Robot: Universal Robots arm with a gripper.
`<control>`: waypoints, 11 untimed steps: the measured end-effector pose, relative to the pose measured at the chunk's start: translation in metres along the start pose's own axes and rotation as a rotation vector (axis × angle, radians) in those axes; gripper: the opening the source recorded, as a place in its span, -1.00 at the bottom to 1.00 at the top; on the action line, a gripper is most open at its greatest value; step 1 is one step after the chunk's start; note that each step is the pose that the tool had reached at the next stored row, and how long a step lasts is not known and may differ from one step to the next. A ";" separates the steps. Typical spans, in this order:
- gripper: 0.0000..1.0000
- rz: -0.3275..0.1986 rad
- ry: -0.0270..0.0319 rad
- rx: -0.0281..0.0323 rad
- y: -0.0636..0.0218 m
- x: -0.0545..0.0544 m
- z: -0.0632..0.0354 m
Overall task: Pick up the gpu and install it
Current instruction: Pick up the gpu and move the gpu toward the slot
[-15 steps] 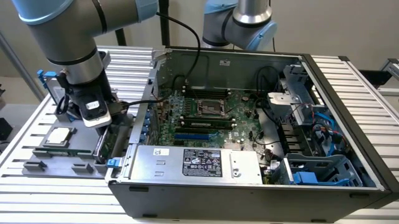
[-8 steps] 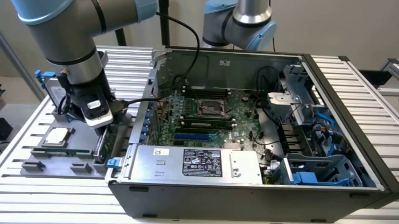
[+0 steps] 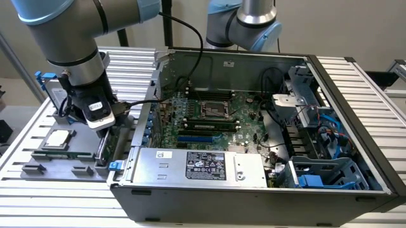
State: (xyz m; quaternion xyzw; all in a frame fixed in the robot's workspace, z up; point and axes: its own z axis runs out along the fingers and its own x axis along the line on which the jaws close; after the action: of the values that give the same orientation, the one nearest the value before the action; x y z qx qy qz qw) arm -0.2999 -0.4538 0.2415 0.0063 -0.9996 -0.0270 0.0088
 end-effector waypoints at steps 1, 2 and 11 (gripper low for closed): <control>-1.00 0.000 0.0001 -0.0001 0.0001 0.000 -0.0019; -1.00 0.000 0.0001 -0.0002 0.0003 0.000 -0.0042; -1.00 0.000 0.0011 -0.0016 0.0014 0.001 -0.0395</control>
State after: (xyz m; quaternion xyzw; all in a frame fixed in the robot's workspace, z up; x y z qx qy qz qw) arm -0.2998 -0.4545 0.2810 0.0063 -0.9995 -0.0278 0.0094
